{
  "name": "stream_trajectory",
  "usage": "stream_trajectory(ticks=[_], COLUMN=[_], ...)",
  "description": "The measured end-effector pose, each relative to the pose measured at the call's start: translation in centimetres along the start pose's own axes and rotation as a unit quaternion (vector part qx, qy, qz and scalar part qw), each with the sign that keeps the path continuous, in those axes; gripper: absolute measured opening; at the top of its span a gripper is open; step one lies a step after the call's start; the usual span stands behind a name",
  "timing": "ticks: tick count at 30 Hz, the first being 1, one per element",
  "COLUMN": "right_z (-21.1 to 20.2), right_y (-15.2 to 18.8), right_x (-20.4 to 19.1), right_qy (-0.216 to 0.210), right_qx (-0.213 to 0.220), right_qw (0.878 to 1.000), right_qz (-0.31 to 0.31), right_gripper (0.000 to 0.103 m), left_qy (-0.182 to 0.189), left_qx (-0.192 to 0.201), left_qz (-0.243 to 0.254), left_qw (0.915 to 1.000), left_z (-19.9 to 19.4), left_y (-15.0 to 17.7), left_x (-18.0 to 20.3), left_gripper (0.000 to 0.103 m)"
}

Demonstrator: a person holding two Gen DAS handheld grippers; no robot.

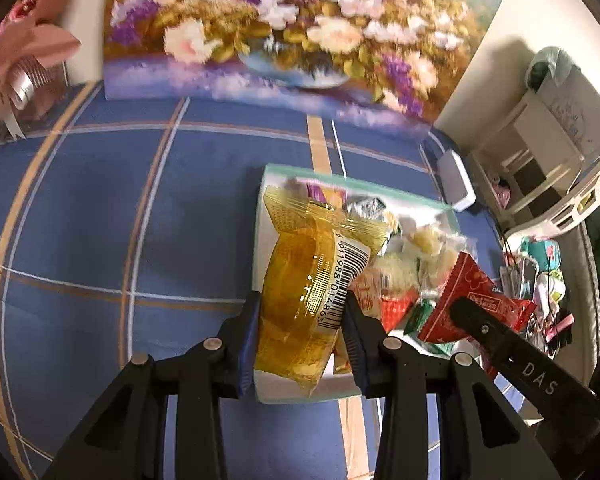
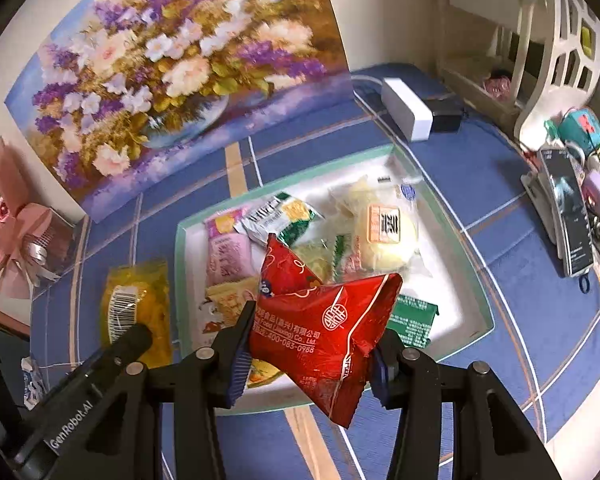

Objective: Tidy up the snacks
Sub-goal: 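Carry both packets over the white tray and lower them in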

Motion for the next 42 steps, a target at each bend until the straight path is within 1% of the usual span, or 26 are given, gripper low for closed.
stream_trajectory(ticks=[2,3,6,9,13,20,27,32,37,38,39,42], right_z=[1.0,1.9,3.5,4.1,4.7,5.7,6.3,6.3,6.1,6.1,6.1,5.8], right_y=[0.5,0.8,1.3,1.6,1.8,2.3,2.5,2.3,2.2,2.1,1.9,1.7], right_x=[0.3,0.5,0.8,1.2,1.4,2.1,2.3,2.3,2.2,2.1,2.1,2.2], right_qy=[0.001,0.002,0.006,0.012,0.018,0.023,0.021,0.020,0.019,0.018,0.019,0.017], right_qx=[-0.015,-0.029,-0.053,-0.060,-0.069,-0.087,-0.095,-0.095,-0.095,-0.094,-0.094,-0.088], right_qw=[1.000,1.000,0.999,0.998,0.997,0.996,0.995,0.995,0.995,0.995,0.995,0.996], right_qz=[0.003,0.004,0.006,0.007,0.007,0.010,0.013,0.014,0.014,0.015,0.016,0.021], right_gripper=[0.051,0.051,0.051,0.051,0.051,0.051,0.051,0.052,0.052,0.052,0.053,0.059], left_qy=[-0.003,-0.002,0.004,0.008,0.004,0.010,0.019,0.042,0.049,0.052,0.055,0.054], left_qx=[-0.016,-0.025,-0.044,-0.057,-0.061,-0.067,-0.069,-0.073,-0.080,-0.084,-0.089,-0.090], left_qz=[-0.005,-0.008,-0.014,-0.014,0.001,0.017,0.009,-0.006,-0.018,-0.022,-0.024,-0.033], left_qw=[0.9999,0.9996,0.9989,0.9982,0.9981,0.9975,0.9974,0.9965,0.9954,0.9949,0.9943,0.9940], left_z=[1.1,1.7,3.0,3.8,4.2,4.8,5.5,6.3,6.4,6.4,6.3,6.0], left_y=[0.4,0.7,1.3,1.7,2.0,2.2,2.2,2.1,2.1,2.1,2.1,2.1], left_x=[-0.2,-0.2,-0.2,0.1,1.0,2.0,1.8,1.5,1.4,1.4,1.4,1.2], left_gripper=[0.040,0.040,0.040,0.040,0.040,0.040,0.041,0.042,0.042,0.043,0.047,0.055])
Point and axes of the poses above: each gripper's, at about its wrist camera, not at the fingertips, and z roughly the way its jaws point, x to its right, y to its underside, the point moved 5 cm from there along z, roughly the way its jaws point, and after that the axes turned 2 degrees about -x, right-handed, at the moved point
